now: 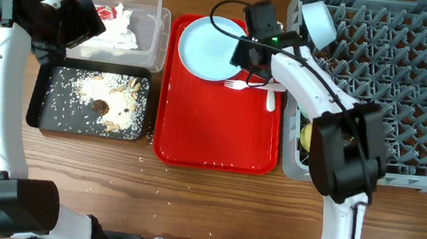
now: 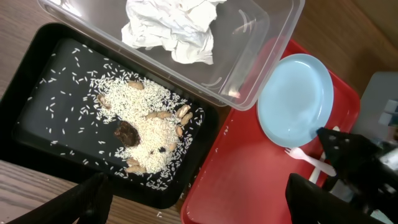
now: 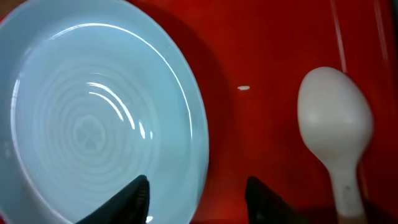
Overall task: Sort waste into correct bins and load items into the dishwasher rack
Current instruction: 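Grasp the light-blue plate rim with the right gripper and lift, then stand the plate upright in the rack and open the right gripper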
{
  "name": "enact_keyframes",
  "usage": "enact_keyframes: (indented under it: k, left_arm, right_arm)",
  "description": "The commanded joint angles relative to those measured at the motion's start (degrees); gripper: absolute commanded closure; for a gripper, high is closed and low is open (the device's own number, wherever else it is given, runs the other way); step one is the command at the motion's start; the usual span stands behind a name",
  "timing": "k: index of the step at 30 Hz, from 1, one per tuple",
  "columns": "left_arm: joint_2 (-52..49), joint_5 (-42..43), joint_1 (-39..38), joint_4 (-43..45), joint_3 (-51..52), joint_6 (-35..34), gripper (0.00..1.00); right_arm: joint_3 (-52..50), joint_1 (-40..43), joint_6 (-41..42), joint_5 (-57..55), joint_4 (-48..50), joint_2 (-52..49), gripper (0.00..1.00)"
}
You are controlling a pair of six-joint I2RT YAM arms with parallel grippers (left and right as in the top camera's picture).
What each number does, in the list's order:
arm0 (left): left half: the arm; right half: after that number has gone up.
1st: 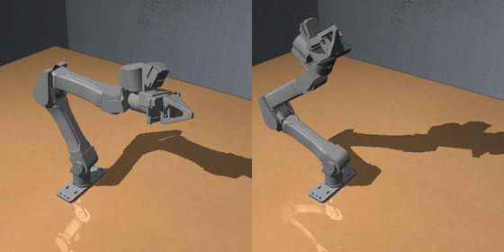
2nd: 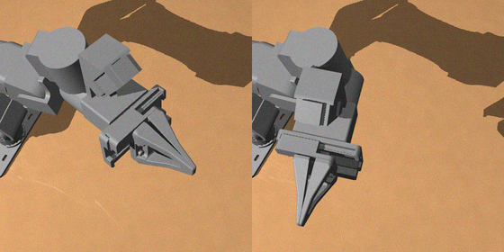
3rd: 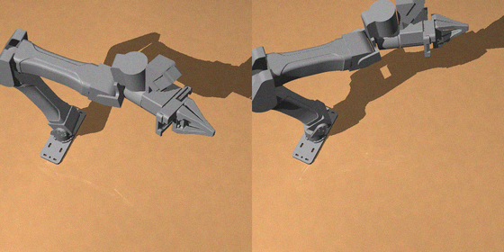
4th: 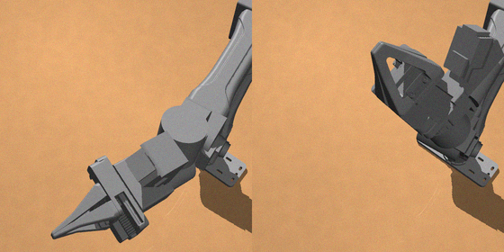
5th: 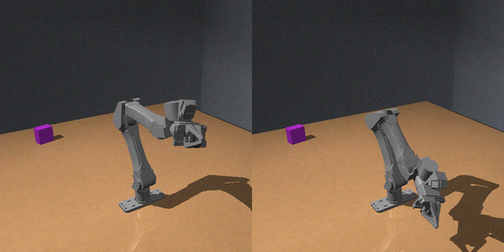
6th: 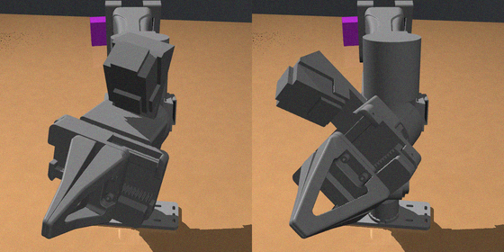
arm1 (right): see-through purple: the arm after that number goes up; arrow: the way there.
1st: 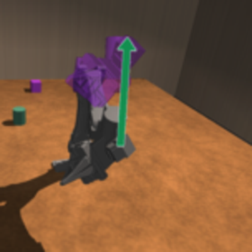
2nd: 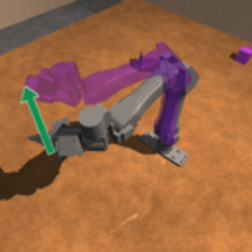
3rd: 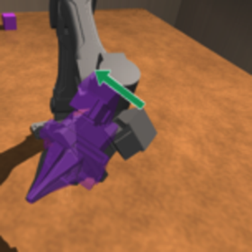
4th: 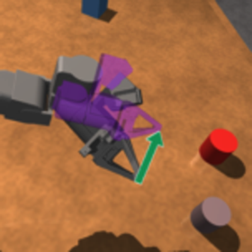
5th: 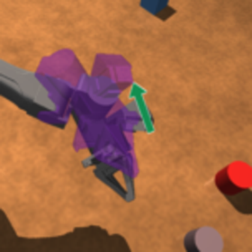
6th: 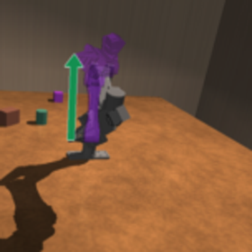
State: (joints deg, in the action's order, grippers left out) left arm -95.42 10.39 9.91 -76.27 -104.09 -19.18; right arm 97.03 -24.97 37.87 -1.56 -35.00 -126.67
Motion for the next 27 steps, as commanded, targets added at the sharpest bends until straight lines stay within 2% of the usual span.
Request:
enact_keyframes:
  k: [1, 3, 4, 5, 10, 12, 13, 15, 16, 17, 19, 21, 24, 27]
  left_arm:
    - [-0.3, 0.5, 0.1, 0.2, 0.3, 0.7, 0.10]
    - [-0.3, 0.5, 0.1, 0.1, 0.3, 0.7, 0.10]
    - [-0.3, 0.5, 0.1, 0.0, 0.3, 0.7, 0.10]
    - [-0.3, 0.5, 0.1, 0.0, 0.3, 0.7, 0.10]
    - [-0.3, 0.5, 0.1, -0.1, 0.3, 0.7, 0.09]
    - [-0.3, 0.5, 0.1, 0.0, 0.3, 0.7, 0.09]
    - [-0.3, 0.5, 0.1, -0.1, 0.3, 0.7, 0.09]
    - [-0.3, 0.5, 0.1, -0.1, 0.3, 0.7, 0.09]
    - [-0.3, 0.5, 0.1, -0.2, 0.3, 0.7, 0.09]
    - [-0.4, 0.5, 0.1, -0.2, 0.3, 0.7, 0.09]
    - [-0.3, 0.5, 0.1, -0.4, 0.3, 0.7, 0.09]
    - [-0.3, 0.5, 0.1, -0.5, 0.3, 0.7, 0.09]
    - [-0.3, 0.5, 0.1, -0.5, 0.3, 0.7, 0.09]
    - [-0.3, 0.5, 0.1, -0.3, 0.3, 0.7, 0.09]
  right_arm:
    - [0.1, -0.5, 1.4, -0.1, 2.8, -4.1, 0.66]
    - [0.1, -0.5, 1.6, -0.1, 3.1, -5.2, 0.76]
    - [0.1, -0.5, 1.7, -0.1, 2.8, -5.6, 0.91]
    - [0.1, -0.5, 1.7, -0.2, 2.6, -5.6, 0.96]
    - [0.5, -0.4, 0.4, -0.1, 0.6, -4.5, 0.96]
    - [1.3, 0.0, -4.1, -0.2, -0.4, -1.3, 0.96]
    - [1.7, 0.6, -9.1, -0.2, -1.1, 3.7, 0.96]
    - [1.7, 1.4, -13.5, -0.4, -1.6, 9.8, 0.96]
    - [1.7, 2.4, -16.7, -1.5, -2.4, 16.9, 0.96]
    - [1.7, 3.3, -19.1, -7.7, -4.5, 24.9, 0.96]
    - [1.7, 4.0, -23.1, -14.0, -5.6, 30.3, 0.96]
    - [1.7, 5.0, -30.9, -27.1, -6.9, 36.5, 0.96]
    - [1.7, 7.0, -45.2, -41.9, -8.7, 39.5, 0.96]
    - [0.0, 10.2, -54.8, -49.3, -9.0, 38.9, 0.96]
